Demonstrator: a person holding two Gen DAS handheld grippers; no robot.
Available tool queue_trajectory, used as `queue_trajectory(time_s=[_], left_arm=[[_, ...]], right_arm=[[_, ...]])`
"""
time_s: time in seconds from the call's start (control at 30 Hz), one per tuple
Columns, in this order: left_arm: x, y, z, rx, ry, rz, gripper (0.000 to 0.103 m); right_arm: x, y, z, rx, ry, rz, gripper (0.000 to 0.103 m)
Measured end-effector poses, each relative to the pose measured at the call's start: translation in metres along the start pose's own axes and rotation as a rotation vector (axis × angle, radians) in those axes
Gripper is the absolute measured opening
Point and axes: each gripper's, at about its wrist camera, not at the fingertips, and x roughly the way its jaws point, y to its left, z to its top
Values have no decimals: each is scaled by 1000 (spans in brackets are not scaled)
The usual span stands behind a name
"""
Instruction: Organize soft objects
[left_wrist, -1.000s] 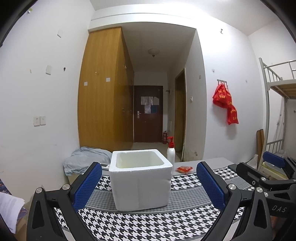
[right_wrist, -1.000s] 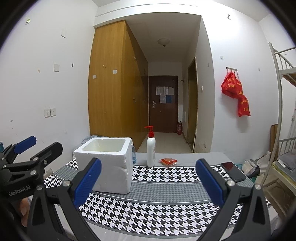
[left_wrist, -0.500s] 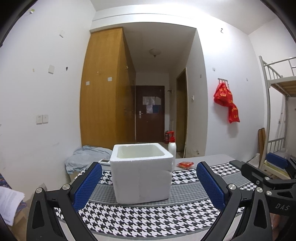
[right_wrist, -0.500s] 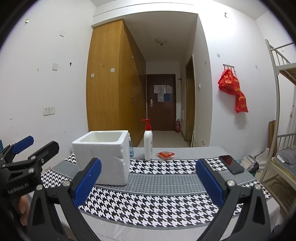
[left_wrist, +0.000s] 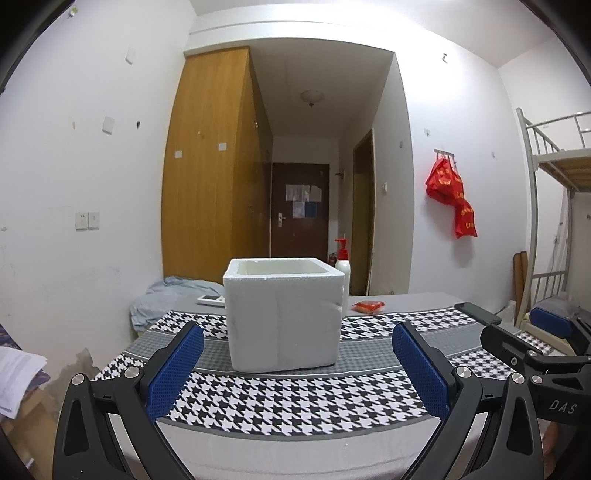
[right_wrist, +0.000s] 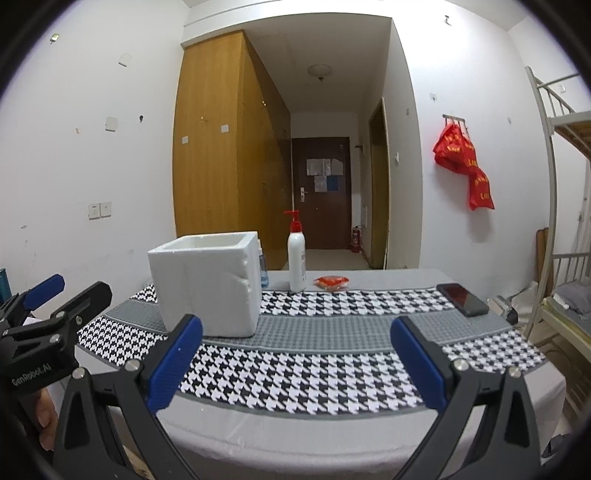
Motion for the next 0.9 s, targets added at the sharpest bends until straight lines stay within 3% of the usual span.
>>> queue_trajectory(time_s=[0.9], left_arm=[[-25, -1, 0, 4, -32, -21, 102]], right_arm=[[-22, 0, -9, 0, -21, 3, 103]])
